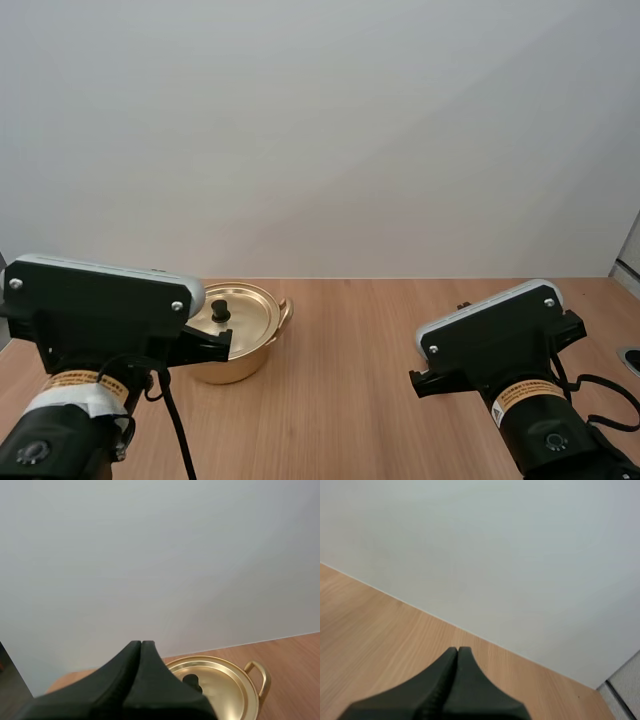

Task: Open the pot, put the car inside, and close it

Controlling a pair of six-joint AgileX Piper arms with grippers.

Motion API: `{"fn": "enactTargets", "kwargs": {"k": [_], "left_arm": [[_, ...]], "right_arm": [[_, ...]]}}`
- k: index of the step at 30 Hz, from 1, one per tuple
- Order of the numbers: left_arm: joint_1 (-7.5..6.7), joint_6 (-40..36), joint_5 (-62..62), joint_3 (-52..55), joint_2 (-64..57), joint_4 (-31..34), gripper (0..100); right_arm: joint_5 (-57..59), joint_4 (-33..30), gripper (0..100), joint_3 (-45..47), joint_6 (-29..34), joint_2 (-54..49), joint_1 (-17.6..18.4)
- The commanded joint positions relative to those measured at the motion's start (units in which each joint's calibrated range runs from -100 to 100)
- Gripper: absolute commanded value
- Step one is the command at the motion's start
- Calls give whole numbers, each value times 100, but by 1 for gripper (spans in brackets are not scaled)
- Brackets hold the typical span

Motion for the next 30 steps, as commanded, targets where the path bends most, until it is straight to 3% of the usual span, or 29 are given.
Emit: {"fn": "enactTargets", "kwargs": {"k": [1, 6, 13, 16, 21, 30], "left_arm": [[3, 63, 197, -255, 0, -163, 0], [3, 84, 830, -808, 0, -809, 0], [3, 1192, 1708, -840, 963, -1476, 0], [20, 1465, 1757, -970, 1517, -1606, 0], [185, 1682, 1899, -1595, 2467, -1839, 0], [185, 2051, 3841, -3343, 4800, -2338, 0]], "right_arm": [[-326, -164, 0, 0, -19, 6, -1], [1036, -239, 0, 0, -19, 6, -1], [2161, -213, 0, -346, -19, 6, -1], [2425, -213, 0, -389, -19, 6, -1], [2519, -213, 0, -389, -19, 6, -1], [2701, -213, 0, -389, -19, 6, -1]]}}
